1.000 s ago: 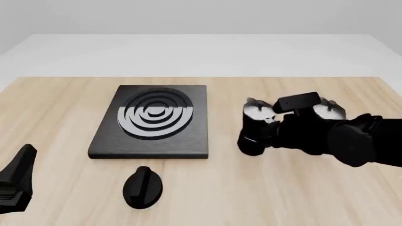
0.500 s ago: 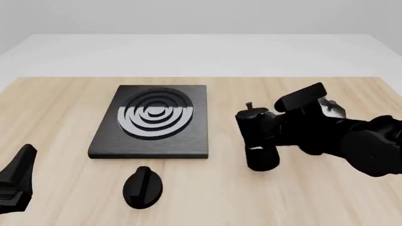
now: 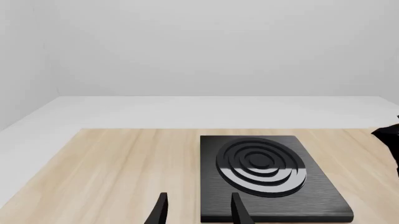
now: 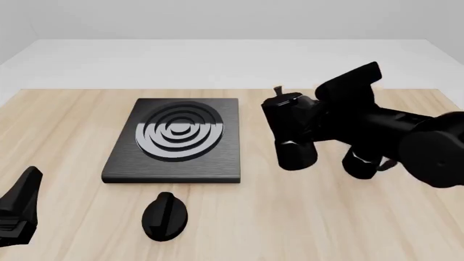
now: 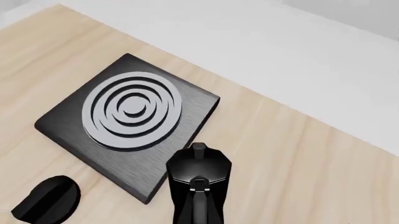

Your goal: Put both moka pots on the stove.

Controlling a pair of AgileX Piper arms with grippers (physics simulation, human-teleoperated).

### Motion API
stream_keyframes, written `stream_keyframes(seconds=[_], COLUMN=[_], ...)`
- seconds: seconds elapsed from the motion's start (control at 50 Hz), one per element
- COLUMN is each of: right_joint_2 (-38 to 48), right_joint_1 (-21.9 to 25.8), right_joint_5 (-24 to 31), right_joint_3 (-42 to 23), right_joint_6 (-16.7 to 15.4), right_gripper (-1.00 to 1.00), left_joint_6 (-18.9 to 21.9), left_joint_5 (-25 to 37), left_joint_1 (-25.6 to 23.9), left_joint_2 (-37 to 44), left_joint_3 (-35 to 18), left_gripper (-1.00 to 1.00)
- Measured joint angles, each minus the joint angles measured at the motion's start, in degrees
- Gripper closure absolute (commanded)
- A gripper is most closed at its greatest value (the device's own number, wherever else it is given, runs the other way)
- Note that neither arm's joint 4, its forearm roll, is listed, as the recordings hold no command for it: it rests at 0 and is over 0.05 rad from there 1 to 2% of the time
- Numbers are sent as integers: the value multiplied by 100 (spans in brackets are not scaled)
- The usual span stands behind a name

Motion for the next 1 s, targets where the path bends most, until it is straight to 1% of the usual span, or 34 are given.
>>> stream_keyframes(seconds=[0.2, 0.5, 0.72, 1.0], right_joint_2=[69, 514, 954, 1542], right_joint_1=[178, 453, 652, 893], right_joint_5=[-429, -1304, -1936, -2486], right_joint_3=[-134, -364, -599, -1008], right_joint_6=[15, 70, 64, 34], right_gripper=[100, 100, 100, 100], left_joint_6=[0, 0, 0, 0], left_joint_5=[0, 0, 0, 0], left_joint_1=[0, 0, 0, 0], left_joint_2=[0, 0, 0, 0], left_joint_3=[0, 0, 0, 0], left_gripper=[-100, -100, -100, -100])
